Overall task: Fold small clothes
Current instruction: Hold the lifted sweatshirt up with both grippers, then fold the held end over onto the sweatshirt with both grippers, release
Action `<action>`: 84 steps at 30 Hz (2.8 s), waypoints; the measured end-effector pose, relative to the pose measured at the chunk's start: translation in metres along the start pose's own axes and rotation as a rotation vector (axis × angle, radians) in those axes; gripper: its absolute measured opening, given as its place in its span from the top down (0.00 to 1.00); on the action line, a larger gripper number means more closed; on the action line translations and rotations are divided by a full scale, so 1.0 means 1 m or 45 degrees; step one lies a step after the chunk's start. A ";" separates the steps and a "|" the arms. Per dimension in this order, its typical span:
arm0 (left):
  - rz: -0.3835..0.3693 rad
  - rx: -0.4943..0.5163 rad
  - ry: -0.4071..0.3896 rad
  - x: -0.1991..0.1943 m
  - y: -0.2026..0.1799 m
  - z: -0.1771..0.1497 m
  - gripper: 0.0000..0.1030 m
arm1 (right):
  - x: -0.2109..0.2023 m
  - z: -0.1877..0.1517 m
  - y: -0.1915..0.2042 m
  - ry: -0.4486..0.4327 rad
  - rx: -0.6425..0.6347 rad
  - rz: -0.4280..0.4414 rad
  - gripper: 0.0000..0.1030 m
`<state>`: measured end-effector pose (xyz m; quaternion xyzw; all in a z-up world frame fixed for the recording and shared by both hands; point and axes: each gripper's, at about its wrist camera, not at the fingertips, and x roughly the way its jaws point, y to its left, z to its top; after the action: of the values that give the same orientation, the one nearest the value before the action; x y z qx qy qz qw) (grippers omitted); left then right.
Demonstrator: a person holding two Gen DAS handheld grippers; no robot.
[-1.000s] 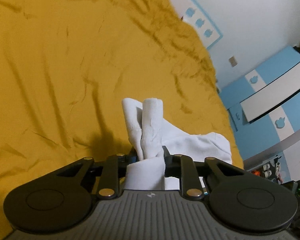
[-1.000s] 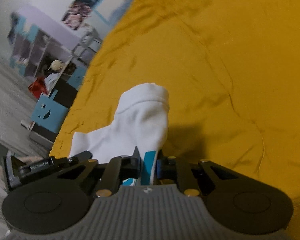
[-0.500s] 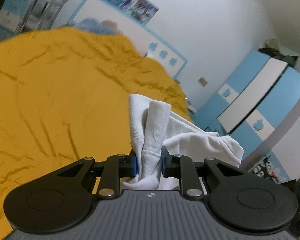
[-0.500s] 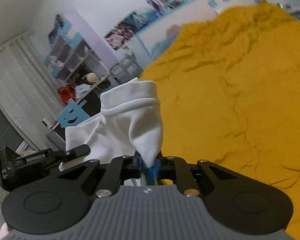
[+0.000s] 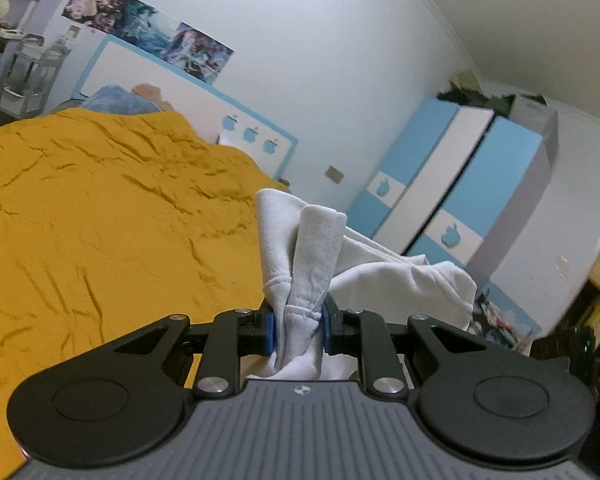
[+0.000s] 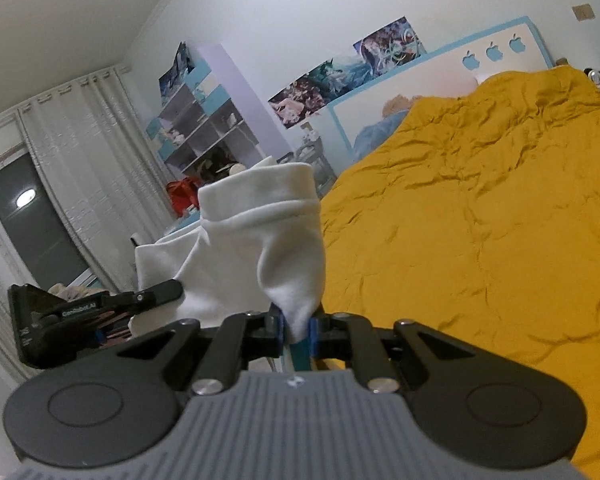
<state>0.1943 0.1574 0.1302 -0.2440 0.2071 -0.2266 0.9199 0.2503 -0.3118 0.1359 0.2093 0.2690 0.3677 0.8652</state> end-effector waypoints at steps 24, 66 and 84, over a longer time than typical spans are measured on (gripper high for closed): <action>0.252 -0.173 0.540 0.163 0.138 -0.055 0.78 | 0.142 -0.062 -0.141 0.450 0.143 -0.246 0.94; 0.474 0.475 0.637 0.050 0.005 -0.185 0.93 | 0.063 -0.204 -0.040 0.583 -0.465 -0.505 0.73; 0.496 0.331 0.635 0.059 0.055 -0.234 0.94 | 0.081 -0.260 -0.081 0.668 -0.410 -0.523 0.70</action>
<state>0.1446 0.0870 -0.1016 -0.0178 0.4377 -0.1241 0.8903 0.1796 -0.2603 -0.1346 -0.0894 0.4569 0.2651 0.8444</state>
